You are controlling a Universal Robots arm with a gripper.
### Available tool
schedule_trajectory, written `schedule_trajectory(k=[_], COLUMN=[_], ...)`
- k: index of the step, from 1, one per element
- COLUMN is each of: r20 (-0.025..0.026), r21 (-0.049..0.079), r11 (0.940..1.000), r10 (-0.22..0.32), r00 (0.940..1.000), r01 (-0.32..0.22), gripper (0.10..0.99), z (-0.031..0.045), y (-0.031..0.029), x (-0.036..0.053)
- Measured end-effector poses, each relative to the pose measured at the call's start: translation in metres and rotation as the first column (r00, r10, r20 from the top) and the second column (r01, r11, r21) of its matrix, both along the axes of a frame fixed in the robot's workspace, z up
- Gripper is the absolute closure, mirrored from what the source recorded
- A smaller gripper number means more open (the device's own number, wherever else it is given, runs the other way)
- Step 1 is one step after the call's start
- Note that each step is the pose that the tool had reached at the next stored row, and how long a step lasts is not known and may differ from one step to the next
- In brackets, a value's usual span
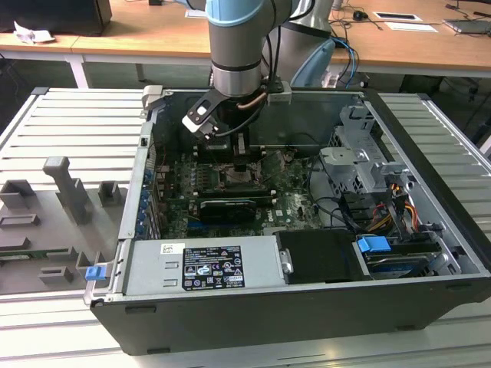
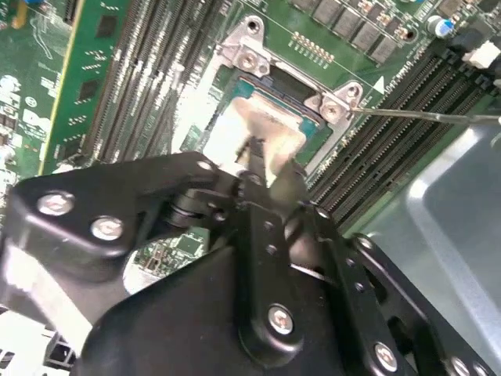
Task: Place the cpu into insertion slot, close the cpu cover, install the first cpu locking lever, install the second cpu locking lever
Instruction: 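Place the cpu into insertion slot, then close the cpu cover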
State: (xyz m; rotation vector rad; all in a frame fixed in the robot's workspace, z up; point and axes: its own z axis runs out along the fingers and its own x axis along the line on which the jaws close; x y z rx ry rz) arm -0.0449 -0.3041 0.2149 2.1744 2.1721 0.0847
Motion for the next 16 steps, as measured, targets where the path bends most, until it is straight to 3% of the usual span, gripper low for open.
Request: schedule_trajectory(k=[3, 5, 9, 16], r20=[0.0000, 0.0000, 0.0001, 0.0000], r21=[-0.001, -0.001, -0.001, -0.001], r11=[1.0000, 1.0000, 1.0000, 1.0000], r10=[0.000, 0.000, 0.000, 0.000], r00=[1.0000, 1.0000, 1.0000, 1.0000], r01=[0.000, 0.000, 0.000, 0.000], gripper=[0.980, 0.980, 0.980, 0.980], z=[0.0001, 0.0000, 0.0000, 0.0033], y=[0.0008, 0.0007, -0.0073, -0.0075], x=[0.0000, 0.0000, 0.0000, 0.0000])
